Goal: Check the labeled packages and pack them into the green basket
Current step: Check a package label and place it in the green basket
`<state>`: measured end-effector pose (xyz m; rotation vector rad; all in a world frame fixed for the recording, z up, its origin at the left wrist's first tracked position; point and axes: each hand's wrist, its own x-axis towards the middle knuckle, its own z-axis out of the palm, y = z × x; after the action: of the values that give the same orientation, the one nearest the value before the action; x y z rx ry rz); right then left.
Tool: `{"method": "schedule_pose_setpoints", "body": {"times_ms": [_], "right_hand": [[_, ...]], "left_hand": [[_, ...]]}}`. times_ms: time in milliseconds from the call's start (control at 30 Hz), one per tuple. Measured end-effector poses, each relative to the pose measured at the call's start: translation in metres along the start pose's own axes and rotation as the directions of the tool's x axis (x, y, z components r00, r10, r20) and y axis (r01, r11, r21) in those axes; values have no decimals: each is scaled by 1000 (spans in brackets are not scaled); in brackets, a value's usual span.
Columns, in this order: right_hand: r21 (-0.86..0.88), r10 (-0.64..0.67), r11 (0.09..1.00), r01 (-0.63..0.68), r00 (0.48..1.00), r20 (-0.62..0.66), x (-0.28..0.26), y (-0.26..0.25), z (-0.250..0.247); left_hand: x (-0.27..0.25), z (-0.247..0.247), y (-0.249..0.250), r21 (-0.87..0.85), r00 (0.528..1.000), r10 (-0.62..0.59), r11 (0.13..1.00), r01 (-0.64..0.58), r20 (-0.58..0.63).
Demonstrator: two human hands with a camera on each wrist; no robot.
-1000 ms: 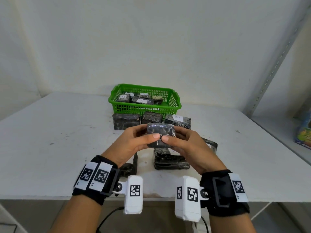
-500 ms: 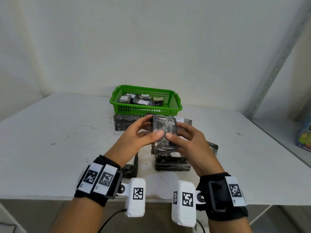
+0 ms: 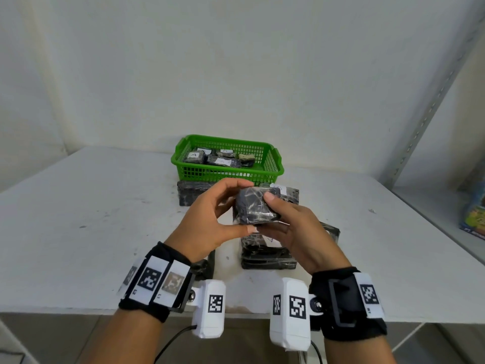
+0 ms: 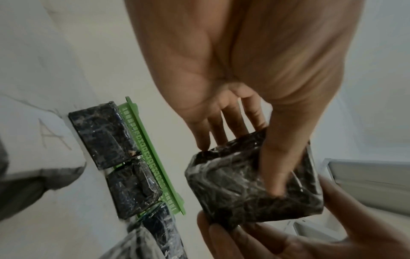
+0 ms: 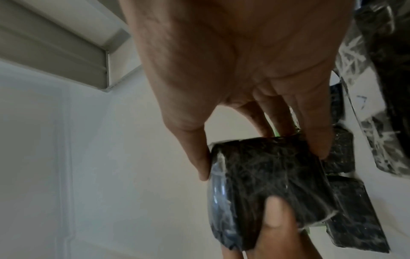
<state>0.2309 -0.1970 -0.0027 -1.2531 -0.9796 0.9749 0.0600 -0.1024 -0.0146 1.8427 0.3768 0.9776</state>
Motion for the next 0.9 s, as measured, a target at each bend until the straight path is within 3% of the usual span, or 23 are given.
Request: {"method": "schedule_pose_setpoints", "body": {"times_ms": [100,167,233,333,533,667,800,900], "right_hand": [[36,-34,999,34,999,-8,0,4,-3],[36,-48,998,47,999,3,1,8,-3],[13,-56,998,56,998,11,2,11,-4],[7,-68,998,68,997,30,3,13,-5],[4,-153,988,153,988,10,0,12,-9],[-6,-147,989,148,987,59,1,15,-10],[9,-181,984,181,983,41,1,14,-11],[-12,-168,986,169,984,61,1,15,-9]], "left_hand": [[-1,-6,-6,-13,982,-180,983,181,53],[-1,-6,-9,-149,963,-260,952,268,66],[1,-3,-9,-225,963,-267,938,265,23],[2,-4,-12,-209,973,-232,952,222,-21],[0,-12,-11,-261,977,-184,943,207,112],[1,-15,-9,-241,984,-170,954,177,50],[0,-19,-5,-245,975,-169,949,200,143],[1,-21,-4,-205,980,-165,961,185,107]]}}
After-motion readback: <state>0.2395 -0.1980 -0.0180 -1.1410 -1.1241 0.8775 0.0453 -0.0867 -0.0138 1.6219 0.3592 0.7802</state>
